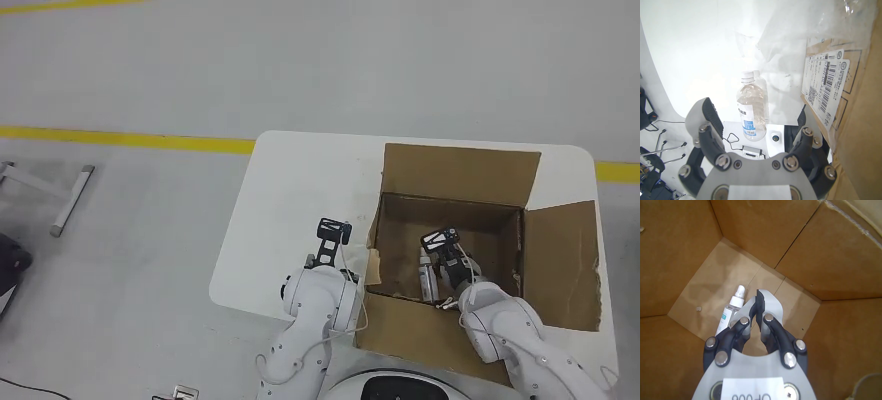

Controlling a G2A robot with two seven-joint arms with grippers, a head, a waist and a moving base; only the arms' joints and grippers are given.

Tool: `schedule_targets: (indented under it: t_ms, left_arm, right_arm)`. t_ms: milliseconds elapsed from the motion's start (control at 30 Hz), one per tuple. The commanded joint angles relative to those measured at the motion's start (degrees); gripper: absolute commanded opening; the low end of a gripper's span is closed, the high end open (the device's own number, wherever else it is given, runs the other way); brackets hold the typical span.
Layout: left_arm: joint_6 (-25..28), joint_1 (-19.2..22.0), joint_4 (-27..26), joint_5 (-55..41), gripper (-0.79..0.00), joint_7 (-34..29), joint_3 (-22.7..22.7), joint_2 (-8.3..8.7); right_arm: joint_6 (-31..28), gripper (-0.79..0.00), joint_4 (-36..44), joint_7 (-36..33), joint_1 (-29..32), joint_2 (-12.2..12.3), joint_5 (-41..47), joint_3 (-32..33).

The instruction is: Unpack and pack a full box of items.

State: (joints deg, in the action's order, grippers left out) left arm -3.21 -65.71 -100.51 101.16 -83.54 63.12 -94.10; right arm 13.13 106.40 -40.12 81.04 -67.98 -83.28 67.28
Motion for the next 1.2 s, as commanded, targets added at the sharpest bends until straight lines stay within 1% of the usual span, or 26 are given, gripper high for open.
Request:
schedule_targets:
  t_ms: [0,200,367,433,467,533,600,633,800,1000,1033,1067,1100,1133,1167]
  left_arm:
    - [0.0,0.0,0.0,0.0,0.0,0.0,0.0,0.0]
    - [0.0,0.0,0.0,0.0,0.0,0.0,0.0,0.0]
    - [0.0,0.0,0.0,0.0,0.0,0.0,0.0,0.0]
    - [0.0,0.0,0.0,0.0,0.0,0.0,0.0,0.0]
    - [0.0,0.0,0.0,0.0,0.0,0.0,0.0,0.0]
    - [0.0,0.0,0.0,0.0,0.0,0.0,0.0,0.0]
    - [0.0,0.0,0.0,0.0,0.0,0.0,0.0,0.0]
    - [0.0,0.0,0.0,0.0,0.0,0.0,0.0,0.0]
    - [0.0,0.0,0.0,0.0,0.0,0.0,0.0,0.0]
    - [0.0,0.0,0.0,0.0,0.0,0.0,0.0,0.0]
    - [0.0,0.0,0.0,0.0,0.0,0.0,0.0,0.0]
    - [0.0,0.0,0.0,0.0,0.0,0.0,0.0,0.0]
    - [0.0,0.0,0.0,0.0,0.0,0.0,0.0,0.0]
    - [0.0,0.0,0.0,0.0,0.0,0.0,0.0,0.0]
    - [0.0,0.0,0.0,0.0,0.0,0.0,0.0,0.0]
  right_arm:
    - [0.0,-0.785,0.0,0.0,0.0,0.0,0.0,0.0]
    - [-1.1,-0.785,-1.8,1.1,0.3,-0.1,0.3,0.0]
    - [-1.7,-0.785,-7.0,0.3,-3.2,-1.1,4.2,-2.1]
    - [-1.0,-0.711,-8.2,0.3,-4.4,-1.6,4.8,-3.4]
    - [-0.7,-0.646,-8.7,0.3,-4.8,-1.8,5.2,-3.7]
    - [-0.2,-0.622,-9.2,0.4,-5.5,-2.0,5.2,-4.2]
    - [1.4,-0.668,-8.8,1.1,-5.5,-2.2,5.3,-3.9]
    - [1.0,-0.785,-8.1,1.4,-5.3,-2.3,5.0,-3.9]
    - [1.1,-0.785,-4.3,2.1,-3.2,-2.2,6.2,-1.7]
    - [1.1,-0.785,1.0,3.9,0.4,-2.1,12.5,2.2]
    - [1.3,-0.767,1.8,3.9,1.1,-2.1,13.3,3.0]
    - [1.4,-0.72,2.6,3.7,1.8,-2.0,14.1,3.8]
    - [1.4,-0.723,3.6,3.6,2.5,-2.0,15.2,4.5]
    - [1.3,-0.696,4.4,3.4,3.1,-2.0,16.3,5.3]
    - [1.3,-0.643,5.1,3.2,3.8,-1.9,16.6,5.9]
